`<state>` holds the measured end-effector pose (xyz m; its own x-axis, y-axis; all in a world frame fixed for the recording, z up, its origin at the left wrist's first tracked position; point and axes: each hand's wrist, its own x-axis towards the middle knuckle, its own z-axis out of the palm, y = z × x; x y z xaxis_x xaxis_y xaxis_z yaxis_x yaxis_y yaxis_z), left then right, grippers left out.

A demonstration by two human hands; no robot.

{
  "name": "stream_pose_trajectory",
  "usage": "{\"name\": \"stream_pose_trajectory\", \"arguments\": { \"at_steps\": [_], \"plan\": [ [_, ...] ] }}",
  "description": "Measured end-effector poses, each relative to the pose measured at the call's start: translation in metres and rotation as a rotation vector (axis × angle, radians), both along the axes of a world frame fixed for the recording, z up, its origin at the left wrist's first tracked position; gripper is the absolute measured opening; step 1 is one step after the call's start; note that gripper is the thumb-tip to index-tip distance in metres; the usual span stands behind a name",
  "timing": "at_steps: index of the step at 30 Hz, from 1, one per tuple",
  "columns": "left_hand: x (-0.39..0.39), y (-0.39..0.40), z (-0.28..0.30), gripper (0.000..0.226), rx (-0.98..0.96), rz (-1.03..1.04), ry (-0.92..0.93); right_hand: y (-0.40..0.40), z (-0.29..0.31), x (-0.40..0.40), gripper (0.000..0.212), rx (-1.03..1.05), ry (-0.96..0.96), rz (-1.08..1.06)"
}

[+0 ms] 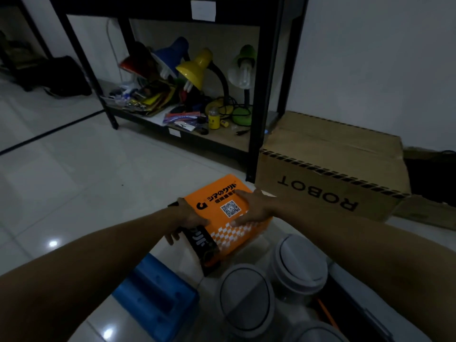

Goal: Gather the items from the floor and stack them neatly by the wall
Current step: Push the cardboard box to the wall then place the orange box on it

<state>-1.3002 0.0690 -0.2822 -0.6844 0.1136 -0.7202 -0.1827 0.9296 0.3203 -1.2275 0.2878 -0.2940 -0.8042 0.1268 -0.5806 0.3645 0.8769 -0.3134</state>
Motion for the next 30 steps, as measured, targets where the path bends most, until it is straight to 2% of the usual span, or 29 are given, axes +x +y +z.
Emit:
{"name": "stream_pose_trajectory", "arguments": {
  "at_steps": [6, 9, 11, 14, 20, 23, 30],
  "plan": [
    [-0.016, 0.008, 0.003, 0.124, 0.228, 0.019, 0.200, -0.008, -0.019, 0.003, 0.127, -0.052, 0.067, -0.183],
    [-0.010, 0.011, -0.004, 0.130, 0.323, 0.119, 0.165, 0.000, -0.018, 0.008, 0.128, -0.248, 0.070, -0.252],
    [-0.001, 0.010, -0.015, 0.137, 0.377, 0.170, 0.119, 0.003, -0.015, 0.015, 0.141, -0.327, 0.040, -0.247],
    [0.004, 0.008, -0.024, 0.140, 0.444, 0.213, 0.126, 0.003, -0.019, 0.021, 0.150, -0.245, 0.086, -0.161],
    [0.007, 0.006, -0.020, 0.131, 0.469, 0.233, 0.165, 0.009, -0.021, 0.026, 0.139, -0.190, 0.206, -0.145],
    [0.012, 0.011, -0.021, 0.120, 0.489, 0.242, 0.158, 0.020, -0.009, 0.031, 0.137, -0.161, 0.218, -0.145],
    [0.034, 0.019, -0.008, 0.110, 0.510, 0.272, 0.189, 0.033, 0.025, 0.049, 0.134, -0.191, 0.212, -0.168]
  ]
}}
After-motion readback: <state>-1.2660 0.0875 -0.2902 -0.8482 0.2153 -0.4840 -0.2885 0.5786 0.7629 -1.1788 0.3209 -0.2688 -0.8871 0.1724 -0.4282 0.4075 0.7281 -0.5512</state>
